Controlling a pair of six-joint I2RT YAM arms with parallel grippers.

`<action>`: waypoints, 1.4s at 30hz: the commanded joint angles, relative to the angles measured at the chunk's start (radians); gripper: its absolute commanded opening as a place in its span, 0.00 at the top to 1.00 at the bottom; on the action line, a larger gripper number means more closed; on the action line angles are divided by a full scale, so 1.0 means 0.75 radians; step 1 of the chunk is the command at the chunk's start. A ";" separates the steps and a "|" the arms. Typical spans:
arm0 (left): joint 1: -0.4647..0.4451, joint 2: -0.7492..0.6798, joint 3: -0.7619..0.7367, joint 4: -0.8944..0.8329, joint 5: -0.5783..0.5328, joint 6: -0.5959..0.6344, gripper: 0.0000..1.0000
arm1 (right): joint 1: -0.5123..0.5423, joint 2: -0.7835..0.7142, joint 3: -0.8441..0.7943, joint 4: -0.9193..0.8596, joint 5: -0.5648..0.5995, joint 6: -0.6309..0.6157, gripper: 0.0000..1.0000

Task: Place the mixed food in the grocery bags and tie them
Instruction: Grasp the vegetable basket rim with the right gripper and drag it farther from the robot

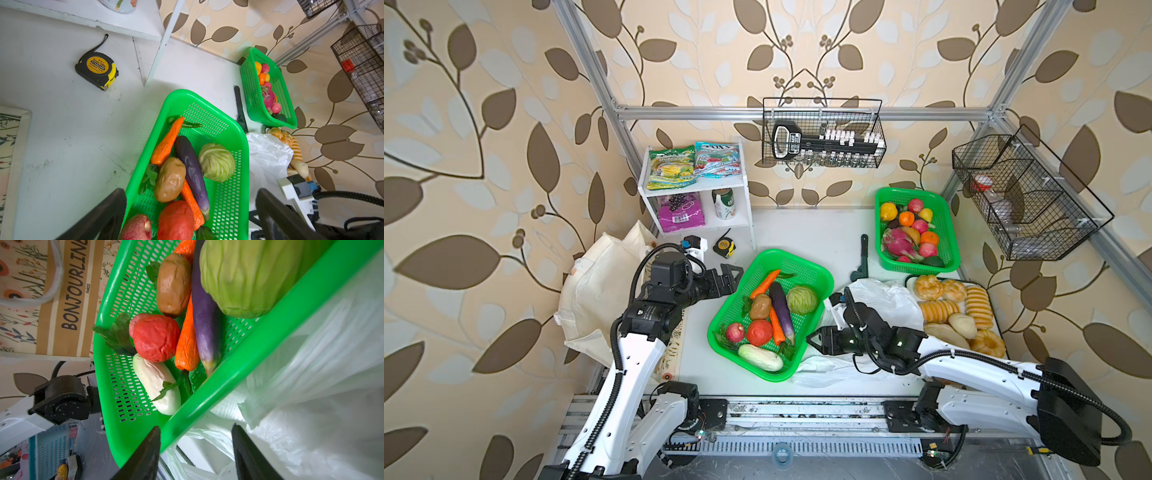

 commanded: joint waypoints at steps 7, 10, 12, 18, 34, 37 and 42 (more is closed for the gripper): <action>-0.098 -0.062 -0.006 -0.272 -0.090 -0.021 0.01 | 0.007 0.083 0.035 0.173 0.082 0.248 0.60; -0.099 -0.078 -0.004 -0.247 -0.067 0.005 0.01 | -0.020 0.125 0.059 0.207 0.085 0.304 0.65; -0.099 -0.085 0.009 -0.230 -0.098 0.017 0.01 | -0.044 0.158 0.089 0.185 0.089 0.327 0.69; -0.099 -0.062 0.044 -0.223 -0.149 0.032 0.01 | -0.136 0.215 0.142 0.170 0.122 0.337 0.81; -0.099 -0.022 0.080 -0.277 -0.156 0.014 0.01 | -0.500 0.337 0.310 0.066 0.089 0.158 0.97; -0.099 -0.033 0.081 -0.287 -0.170 0.023 0.01 | -0.556 0.311 0.288 0.053 0.093 0.138 0.97; -0.099 -0.041 0.089 -0.278 -0.175 0.028 0.01 | -0.653 0.310 0.304 0.048 0.064 0.117 0.97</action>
